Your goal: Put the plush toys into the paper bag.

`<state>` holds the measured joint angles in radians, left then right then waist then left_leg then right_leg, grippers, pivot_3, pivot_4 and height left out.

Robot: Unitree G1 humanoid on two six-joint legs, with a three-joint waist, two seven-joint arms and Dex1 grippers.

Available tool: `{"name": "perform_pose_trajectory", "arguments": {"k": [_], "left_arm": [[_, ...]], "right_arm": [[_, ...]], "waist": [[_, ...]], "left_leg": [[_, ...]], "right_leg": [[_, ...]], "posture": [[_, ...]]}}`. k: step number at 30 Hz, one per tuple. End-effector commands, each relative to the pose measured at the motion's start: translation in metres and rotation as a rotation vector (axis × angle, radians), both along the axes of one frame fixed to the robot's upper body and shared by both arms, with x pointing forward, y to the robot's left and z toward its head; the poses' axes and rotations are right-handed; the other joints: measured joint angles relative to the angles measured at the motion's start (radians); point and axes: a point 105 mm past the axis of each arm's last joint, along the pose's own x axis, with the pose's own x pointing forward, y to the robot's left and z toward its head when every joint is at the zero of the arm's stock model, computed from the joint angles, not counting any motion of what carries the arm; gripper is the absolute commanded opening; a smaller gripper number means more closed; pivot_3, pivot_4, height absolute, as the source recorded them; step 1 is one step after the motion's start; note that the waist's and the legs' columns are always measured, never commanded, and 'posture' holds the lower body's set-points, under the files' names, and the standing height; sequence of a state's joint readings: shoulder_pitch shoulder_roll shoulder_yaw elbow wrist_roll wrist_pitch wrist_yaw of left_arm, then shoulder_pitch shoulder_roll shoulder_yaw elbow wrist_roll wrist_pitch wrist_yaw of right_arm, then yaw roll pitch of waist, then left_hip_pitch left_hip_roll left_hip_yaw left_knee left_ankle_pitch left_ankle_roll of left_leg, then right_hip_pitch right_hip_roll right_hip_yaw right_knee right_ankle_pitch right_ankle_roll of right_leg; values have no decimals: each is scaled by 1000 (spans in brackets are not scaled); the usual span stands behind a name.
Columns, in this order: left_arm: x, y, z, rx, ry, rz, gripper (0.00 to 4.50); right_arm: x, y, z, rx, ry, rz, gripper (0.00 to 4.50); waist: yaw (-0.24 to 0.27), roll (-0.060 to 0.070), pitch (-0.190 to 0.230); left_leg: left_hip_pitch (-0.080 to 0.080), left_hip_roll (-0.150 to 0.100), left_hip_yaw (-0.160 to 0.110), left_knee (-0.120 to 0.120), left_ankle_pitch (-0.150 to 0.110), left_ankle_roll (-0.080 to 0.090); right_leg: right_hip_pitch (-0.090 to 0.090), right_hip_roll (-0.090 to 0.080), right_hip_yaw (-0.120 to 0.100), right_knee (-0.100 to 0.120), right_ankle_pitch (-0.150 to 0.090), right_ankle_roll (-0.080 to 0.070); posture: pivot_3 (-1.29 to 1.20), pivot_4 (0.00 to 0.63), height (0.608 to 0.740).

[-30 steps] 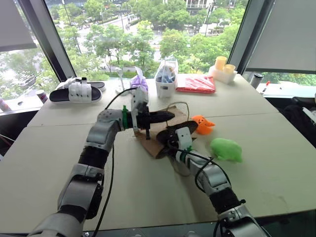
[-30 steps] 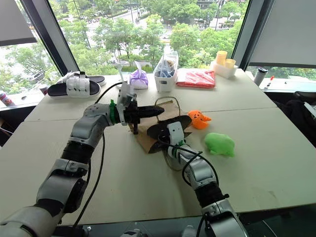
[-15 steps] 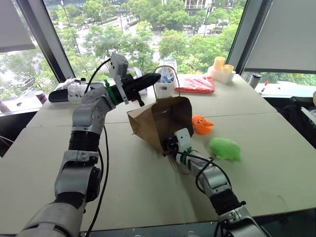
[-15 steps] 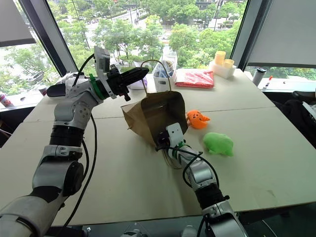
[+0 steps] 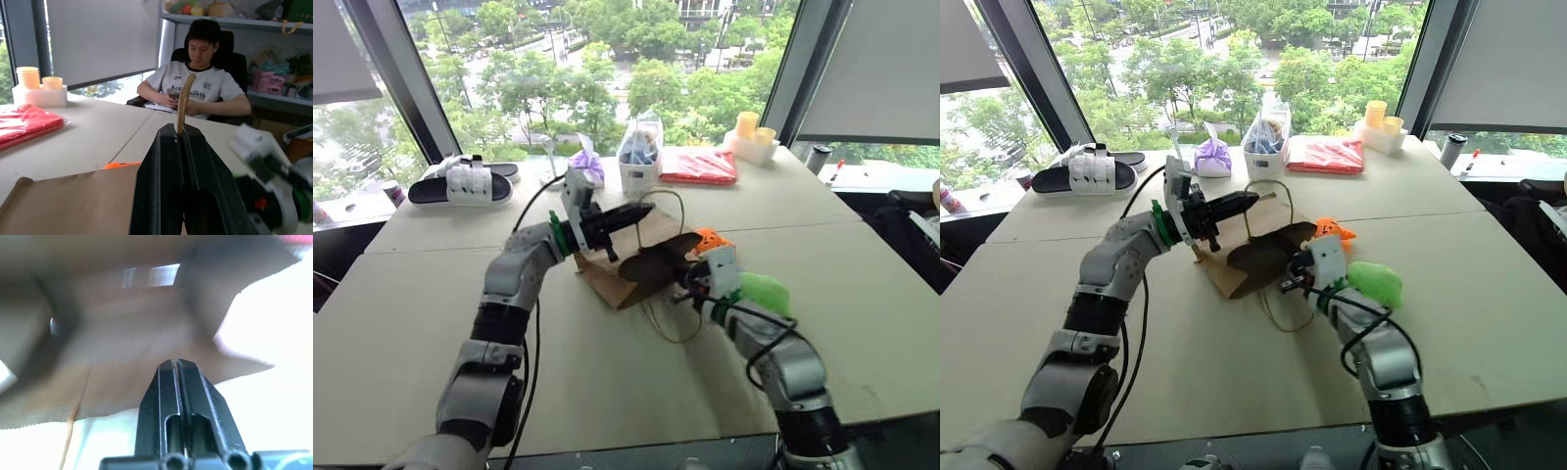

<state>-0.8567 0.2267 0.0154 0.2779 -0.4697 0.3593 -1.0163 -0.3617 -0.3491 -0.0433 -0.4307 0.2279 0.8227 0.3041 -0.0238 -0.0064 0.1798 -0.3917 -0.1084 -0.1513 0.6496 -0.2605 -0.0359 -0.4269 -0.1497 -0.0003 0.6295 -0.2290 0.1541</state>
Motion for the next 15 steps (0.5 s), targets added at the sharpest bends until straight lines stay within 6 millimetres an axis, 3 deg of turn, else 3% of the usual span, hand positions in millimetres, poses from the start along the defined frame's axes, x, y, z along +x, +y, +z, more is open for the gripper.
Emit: {"name": "perform_pose_trajectory", "arguments": {"k": [1,6,8,11,15], "left_arm": [[-10,0,16,-22,-67,-17,0],[-11,0,18,-27,-66,-18,0],[-12,-1,18,-28,-66,-21,0],[-10,1,21,-26,-76,-13,0],[-10,2,24,-30,-79,-7,0]], "right_arm": [[-23,-17,15,-41,6,15,1803],[-31,-53,14,-147,38,-108,4308],[-32,-62,8,-157,70,-138,4418],[-32,-83,-24,-245,168,-203,4418],[-27,-94,-46,-298,221,-241,4418]], "waist": [[9,0,0],[10,0,0],[11,0,0],[13,-1,0],[12,-1,0]], "left_leg": [[0,0,1,0,-1,2],[1,0,7,0,-4,7],[1,0,7,1,-4,7],[1,1,7,1,-4,7],[1,0,8,1,-4,7]], "right_leg": [[0,0,0,0,0,0],[0,0,1,0,0,0],[0,0,1,0,0,-1],[1,0,1,0,0,-1],[1,-1,1,-1,0,-1]], "posture": [[0,150,740],[0,150,740],[0,150,740],[0,150,740],[0,150,740]]}}
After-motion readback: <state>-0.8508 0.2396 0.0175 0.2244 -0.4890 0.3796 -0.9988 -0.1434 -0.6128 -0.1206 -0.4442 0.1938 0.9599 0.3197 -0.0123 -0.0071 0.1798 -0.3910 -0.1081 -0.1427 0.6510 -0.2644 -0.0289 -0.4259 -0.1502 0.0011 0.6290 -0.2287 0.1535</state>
